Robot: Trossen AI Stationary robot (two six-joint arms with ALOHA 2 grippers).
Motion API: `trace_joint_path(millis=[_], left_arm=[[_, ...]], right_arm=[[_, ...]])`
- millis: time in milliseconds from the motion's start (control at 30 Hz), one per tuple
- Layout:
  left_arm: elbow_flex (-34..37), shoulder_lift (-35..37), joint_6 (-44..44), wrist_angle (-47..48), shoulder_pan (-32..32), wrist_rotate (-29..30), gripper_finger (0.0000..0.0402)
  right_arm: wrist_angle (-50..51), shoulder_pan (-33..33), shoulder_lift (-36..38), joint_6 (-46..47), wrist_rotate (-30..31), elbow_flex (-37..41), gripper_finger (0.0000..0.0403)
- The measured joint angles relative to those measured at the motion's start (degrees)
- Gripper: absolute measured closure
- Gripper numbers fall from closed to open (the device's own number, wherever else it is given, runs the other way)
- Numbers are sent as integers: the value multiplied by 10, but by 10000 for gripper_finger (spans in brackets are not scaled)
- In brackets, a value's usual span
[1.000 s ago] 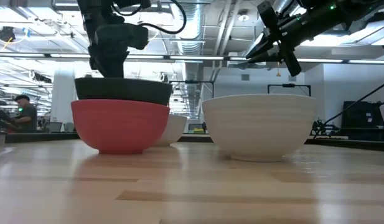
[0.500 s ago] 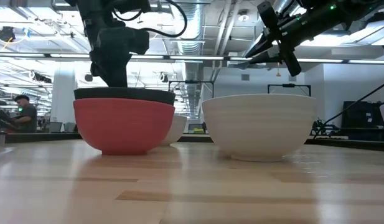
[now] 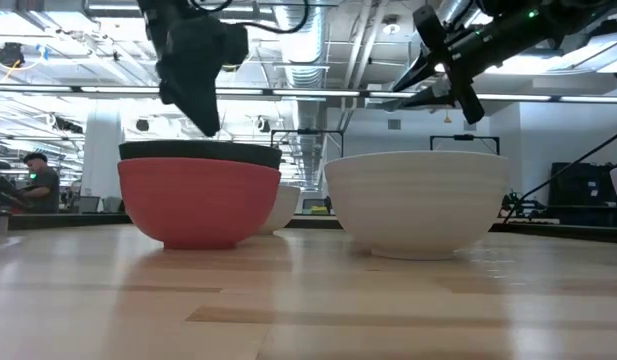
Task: Nest bowls inside each other
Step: Stack the top white bowl on the left black bowl
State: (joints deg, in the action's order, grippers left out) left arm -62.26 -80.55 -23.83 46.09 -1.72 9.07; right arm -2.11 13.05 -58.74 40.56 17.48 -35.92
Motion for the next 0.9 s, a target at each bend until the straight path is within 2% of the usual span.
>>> trace_joint_path(millis=[133,367,600,733,900], left_arm=[[-1,-2,101,8,-50,-27,291],[-1,-6,359,15,-130,-39,291],[-1,-81,558,31,-157,-41,291],[-17,-108,611,70,-149,-30,291],[-30,-109,639,45,-149,-34,291]], right_arm=[[0,16,0,7,-30,0,228],[-9,21,0,26,-44,0,215],[-17,-5,0,29,-41,0,199],[-16,-16,0,45,-27,0,191],[-13,-21,0,45,-10,0,188]])
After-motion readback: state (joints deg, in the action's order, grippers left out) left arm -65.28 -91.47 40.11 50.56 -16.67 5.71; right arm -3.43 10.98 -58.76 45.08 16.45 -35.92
